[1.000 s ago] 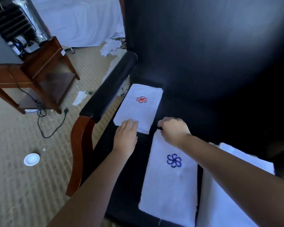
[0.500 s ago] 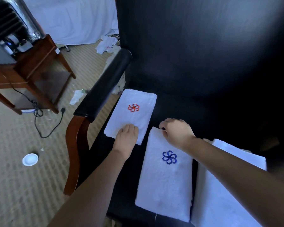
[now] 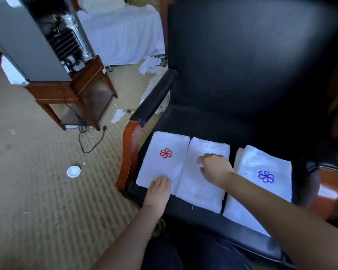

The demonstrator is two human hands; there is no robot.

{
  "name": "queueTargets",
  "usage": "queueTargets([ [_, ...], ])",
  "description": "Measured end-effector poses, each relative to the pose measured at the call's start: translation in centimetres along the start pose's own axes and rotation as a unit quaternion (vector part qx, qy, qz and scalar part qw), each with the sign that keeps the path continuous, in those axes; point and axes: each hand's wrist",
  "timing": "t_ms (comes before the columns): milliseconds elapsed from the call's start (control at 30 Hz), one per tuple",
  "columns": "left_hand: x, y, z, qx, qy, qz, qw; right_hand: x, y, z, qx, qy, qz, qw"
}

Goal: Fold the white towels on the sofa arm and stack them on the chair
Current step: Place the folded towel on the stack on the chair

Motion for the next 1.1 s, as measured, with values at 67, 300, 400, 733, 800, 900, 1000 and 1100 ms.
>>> queueTargets([
  [67, 1.0, 1.0, -0.7, 0.000, 0.002, -0.018, 1.000, 0.7, 0.5, -0.9, 0.004, 0.013, -0.002, 1.000],
  [300, 7.5, 4.8, -6.8, 0.037, -0.044, 0.048, 0.997, 5.1, 0.1, -7.0, 0.061, 0.056, 0.042, 0.996],
  [400, 10.5, 8.1, -10.3, 0.092, -0.018, 0.065, 0.993, 6.8, -0.1, -11.6, 0.111, 0.060, 0.064, 0.990],
  [733, 17.8, 25.7, -21.8, 0.314, -0.128, 0.021, 0.941, 11.2, 5.0, -32.0, 0.320, 0.072, 0.126, 0.936],
  [800, 18.9, 30.2, -23.7, 0.348, -0.135, 0.008, 0.928, 11.0, 6.3, -36.1, 0.355, 0.038, 0.130, 0.925],
  [900, 20.3, 37.4, -26.2, 0.402, -0.144, 0.014, 0.904, 10.2, 8.6, -41.7, 0.412, -0.003, 0.119, 0.903],
  [1000, 21.3, 44.7, -27.8, 0.469, -0.150, 0.011, 0.870, 9.1, 11.8, -46.8, 0.469, -0.020, 0.096, 0.878],
  [1100, 22.0, 51.8, -27.8, 0.526, -0.161, 0.013, 0.835, 8.2, 15.2, -51.5, 0.515, -0.021, 0.090, 0.852],
])
Point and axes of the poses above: each hand's wrist, its own y-axis away from the middle knuckle, its own x-axis out of the back of the hand, z = x × y, and after that the axes turned 8 degrees about -y, right-handed
